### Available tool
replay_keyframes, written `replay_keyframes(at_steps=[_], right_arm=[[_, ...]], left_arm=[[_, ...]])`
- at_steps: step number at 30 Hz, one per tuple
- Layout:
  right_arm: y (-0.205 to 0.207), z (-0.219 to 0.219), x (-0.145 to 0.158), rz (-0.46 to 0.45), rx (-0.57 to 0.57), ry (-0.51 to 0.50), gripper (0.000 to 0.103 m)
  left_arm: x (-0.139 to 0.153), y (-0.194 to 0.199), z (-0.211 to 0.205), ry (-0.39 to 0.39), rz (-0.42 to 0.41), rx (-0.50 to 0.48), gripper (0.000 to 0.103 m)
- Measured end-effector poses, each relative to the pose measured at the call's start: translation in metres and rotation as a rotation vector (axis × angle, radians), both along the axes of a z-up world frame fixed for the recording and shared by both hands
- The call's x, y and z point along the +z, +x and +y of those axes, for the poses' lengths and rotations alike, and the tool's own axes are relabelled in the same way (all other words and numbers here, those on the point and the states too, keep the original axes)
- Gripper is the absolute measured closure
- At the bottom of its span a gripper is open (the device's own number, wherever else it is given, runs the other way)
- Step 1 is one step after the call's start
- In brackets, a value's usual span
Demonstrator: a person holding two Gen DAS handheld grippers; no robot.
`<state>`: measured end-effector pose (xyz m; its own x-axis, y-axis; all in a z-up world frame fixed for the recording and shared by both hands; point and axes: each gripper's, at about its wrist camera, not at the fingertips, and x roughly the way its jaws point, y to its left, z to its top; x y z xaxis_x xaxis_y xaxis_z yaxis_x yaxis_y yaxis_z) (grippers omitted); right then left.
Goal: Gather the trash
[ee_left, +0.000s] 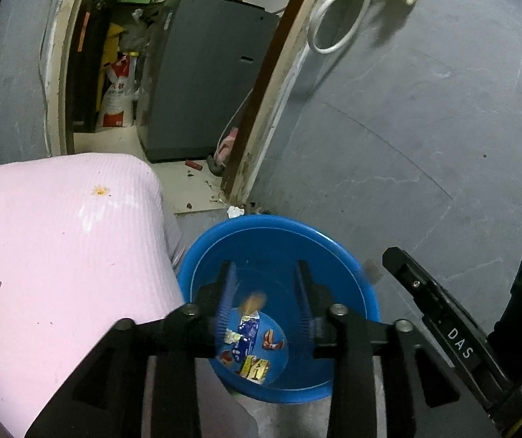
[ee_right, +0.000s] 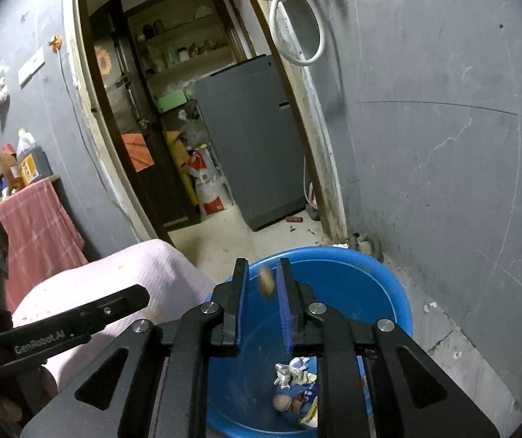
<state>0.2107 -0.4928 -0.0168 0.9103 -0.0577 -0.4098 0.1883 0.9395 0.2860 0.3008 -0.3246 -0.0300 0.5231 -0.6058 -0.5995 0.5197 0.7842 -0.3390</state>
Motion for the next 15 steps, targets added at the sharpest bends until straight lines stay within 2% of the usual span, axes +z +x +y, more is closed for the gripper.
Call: replay_keyframes(at_steps=[2, 8, 11, 15], right_arm=[[0.0, 0.0, 0.001, -0.003, -0.003, 0.001, 0.077], [-0.003, 0.002, 0.005, -0.023, -0.021, -0.004, 0.077], [-0.006, 0.006, 0.01, -0.043, -0.032, -0.016, 0.072], [-0.012, 0.013, 0.017, -0.07, -0.042, -0.034, 0.069]], left_arm=[[0.002, 0.0, 0.001, 0.003, -0.003, 0.008, 0.074], [0.01, -0.007, 0.015, 0.009, -0.032, 0.07, 0.073], [0.016, -0.01, 0.025, 0.003, -0.054, 0.101, 0.065], [0.027, -0.014, 0.038, -0.003, -0.087, 0.134, 0.061]])
